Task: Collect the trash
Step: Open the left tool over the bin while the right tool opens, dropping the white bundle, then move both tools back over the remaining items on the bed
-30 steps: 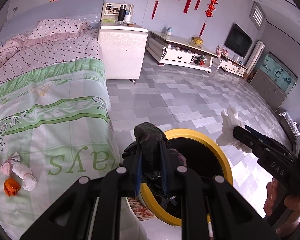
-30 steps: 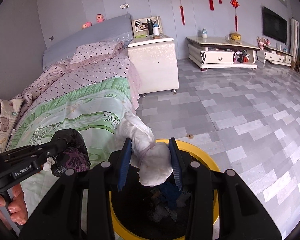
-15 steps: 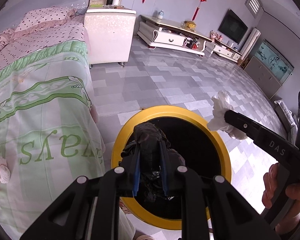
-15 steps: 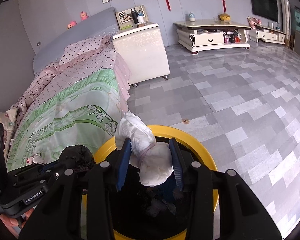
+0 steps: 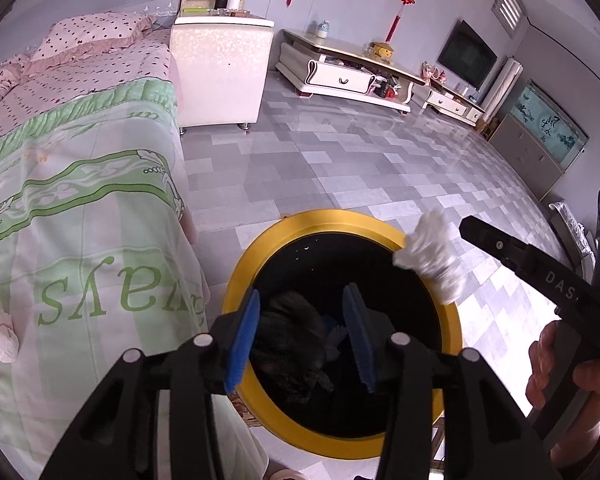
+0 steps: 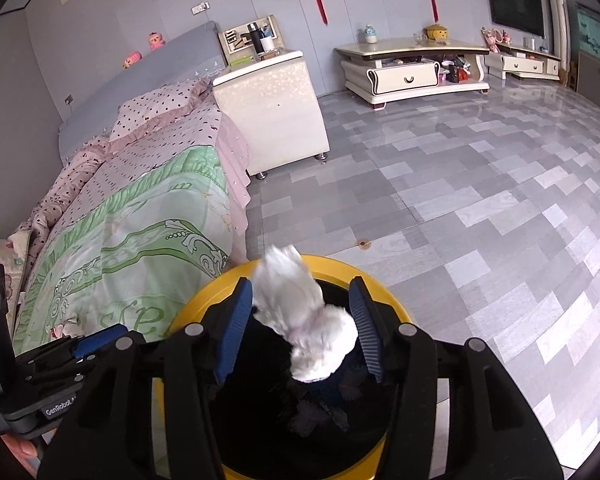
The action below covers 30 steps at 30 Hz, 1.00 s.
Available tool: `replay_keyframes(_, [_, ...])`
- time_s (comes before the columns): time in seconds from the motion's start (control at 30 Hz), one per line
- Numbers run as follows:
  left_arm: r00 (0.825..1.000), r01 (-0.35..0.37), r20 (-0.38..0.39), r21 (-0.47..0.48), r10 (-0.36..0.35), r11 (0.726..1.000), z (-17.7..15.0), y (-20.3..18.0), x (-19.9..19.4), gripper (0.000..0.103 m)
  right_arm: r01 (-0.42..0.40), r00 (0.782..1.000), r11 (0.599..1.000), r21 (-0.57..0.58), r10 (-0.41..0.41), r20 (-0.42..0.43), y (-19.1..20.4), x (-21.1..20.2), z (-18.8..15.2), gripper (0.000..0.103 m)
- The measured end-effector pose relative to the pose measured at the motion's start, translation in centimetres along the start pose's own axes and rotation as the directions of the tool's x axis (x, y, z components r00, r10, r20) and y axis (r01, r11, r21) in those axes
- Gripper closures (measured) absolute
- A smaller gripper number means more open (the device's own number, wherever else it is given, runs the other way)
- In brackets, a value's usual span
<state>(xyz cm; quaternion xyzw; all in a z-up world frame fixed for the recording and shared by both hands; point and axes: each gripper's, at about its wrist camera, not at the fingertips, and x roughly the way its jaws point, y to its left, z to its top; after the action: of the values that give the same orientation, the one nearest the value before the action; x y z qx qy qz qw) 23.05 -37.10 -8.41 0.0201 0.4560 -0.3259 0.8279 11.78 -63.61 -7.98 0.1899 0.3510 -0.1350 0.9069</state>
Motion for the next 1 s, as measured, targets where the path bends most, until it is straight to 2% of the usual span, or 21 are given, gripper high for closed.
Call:
replay_keyframes(0.1, [1.000, -0.012, 0.010, -0.001, 0.012, 1.000, 0.0, 0.3, -0.4, 0.051, 0.004, 1.000, 1.000, 0.012, -0.004, 0.007, -0.4, -0.4, 0.0, 0.051])
replay_keyframes(0.37, [0.998, -0.050, 0.039, -0.034, 0.051, 0.998, -0.1, 3.2, -2.8, 0.048, -0.029, 0.999, 1.000, -0.005, 0.029, 0.019, 1.3, -1.7, -0.4, 0.049])
replay_keyframes(0.7, [0.987, -0.119, 0.096, -0.106, 0.129, 0.987, -0.1, 8.8, -7.7, 0.046, -0.109, 0.993, 0.990, -0.092, 0.113, 0.035, 8.2, -3.4, -0.1, 0.045])
replay_keyframes(1.0, [0.964, -0.205, 0.128, -0.192, 0.231, 0.960, -1.0, 16.1, -12.2, 0.043, -0.179, 0.983, 0.966, -0.185, 0.185, 0.017, 16.3, -3.5, -0.6, 0.043])
